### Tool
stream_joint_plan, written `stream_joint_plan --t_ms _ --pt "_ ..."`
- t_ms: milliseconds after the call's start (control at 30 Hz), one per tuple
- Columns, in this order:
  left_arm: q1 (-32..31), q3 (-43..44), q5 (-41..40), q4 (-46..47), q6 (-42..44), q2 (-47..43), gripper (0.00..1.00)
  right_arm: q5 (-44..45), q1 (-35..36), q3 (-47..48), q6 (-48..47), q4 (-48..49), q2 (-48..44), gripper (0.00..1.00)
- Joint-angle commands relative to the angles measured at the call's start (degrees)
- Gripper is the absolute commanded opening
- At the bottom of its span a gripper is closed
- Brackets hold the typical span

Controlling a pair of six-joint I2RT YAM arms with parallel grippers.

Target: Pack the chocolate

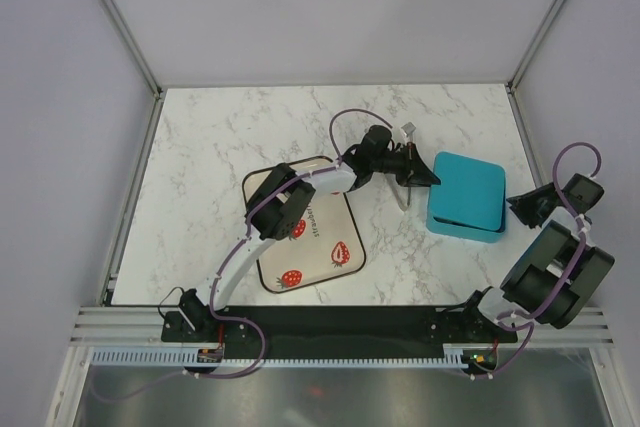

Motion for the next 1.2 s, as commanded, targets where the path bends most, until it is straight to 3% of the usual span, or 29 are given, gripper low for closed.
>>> stream_joint_plan --t_ms 0,433,467,533,700,1067,1167 --pt "0.51 -1.52 0.30 -2.53 3.45 -2.47 0.08 -1.07 0.25 1.34 0.45 0.08 -2.26 0.33" --pt "0.51 -1.79 -2.77 -12.11 10.57 -5.81 0.40 -0.45 0.16 1.69 -0.34 -0.45 -3.23 0.35" --pt "0.51 -1.70 -3.12 -12.46 10.92 -6.16 0.54 -0.45 0.16 1.78 -0.43 -0.37 -3.23 0.35" --pt "0.51 -1.70 -3.47 -13.95 11.97 -6.51 0.62 -0.54 0.25 1.95 -0.69 -0.54 -3.05 0.35" --pt "0.51 -1.61 -4.88 -16.06 13.91 -7.74 0.62 -0.27 0.25 2.13 -1.13 -0.80 -3.40 0.35" --pt "-0.80 -1.26 -3.39 -16.15 15.40 -8.62 0.41 0.61 0.34 1.87 -1.48 -1.07 -4.81 0.35" --pt "-1.24 -1.09 -3.13 -16.15 15.58 -8.62 0.39 0.69 0.34 1.87 -1.13 -1.16 -4.99 0.35"
